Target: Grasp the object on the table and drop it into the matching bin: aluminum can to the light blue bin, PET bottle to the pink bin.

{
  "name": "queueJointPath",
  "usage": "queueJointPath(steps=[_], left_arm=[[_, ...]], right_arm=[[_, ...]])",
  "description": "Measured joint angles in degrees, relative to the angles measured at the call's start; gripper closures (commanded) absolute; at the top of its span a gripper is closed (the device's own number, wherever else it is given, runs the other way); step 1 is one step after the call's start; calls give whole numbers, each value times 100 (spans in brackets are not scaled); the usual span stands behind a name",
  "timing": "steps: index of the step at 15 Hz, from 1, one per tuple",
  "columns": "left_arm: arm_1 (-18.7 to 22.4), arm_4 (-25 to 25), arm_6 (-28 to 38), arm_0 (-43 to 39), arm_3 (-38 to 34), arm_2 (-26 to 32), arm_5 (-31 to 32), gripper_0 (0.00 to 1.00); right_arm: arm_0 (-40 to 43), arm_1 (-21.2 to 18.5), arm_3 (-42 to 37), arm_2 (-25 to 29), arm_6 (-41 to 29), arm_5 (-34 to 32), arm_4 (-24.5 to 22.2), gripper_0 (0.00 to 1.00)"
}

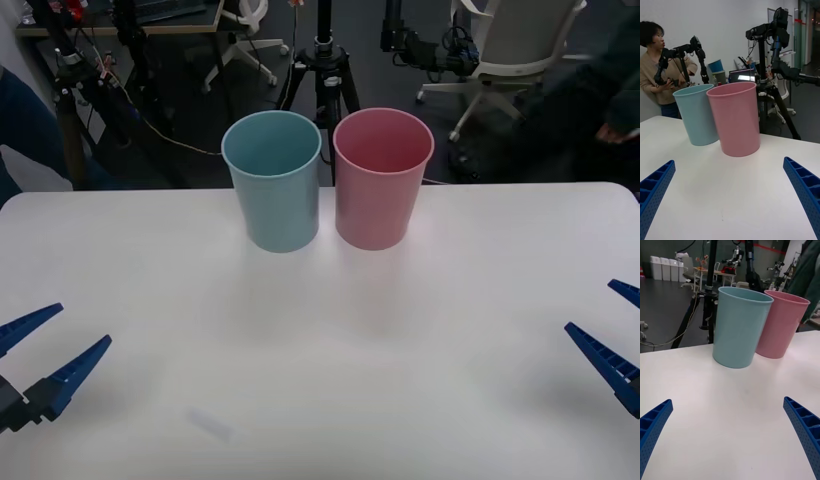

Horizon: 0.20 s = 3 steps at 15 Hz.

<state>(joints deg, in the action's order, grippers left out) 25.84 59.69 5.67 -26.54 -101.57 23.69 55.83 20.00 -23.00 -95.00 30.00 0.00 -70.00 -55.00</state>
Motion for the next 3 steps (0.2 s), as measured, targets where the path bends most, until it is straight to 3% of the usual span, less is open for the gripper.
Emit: queueJointPath(steps=[3], left_arm=[[0, -97, -40, -78, -3, -3, 33, 0]], right_arm=[[0, 0, 0, 0, 0, 0, 0, 0]])
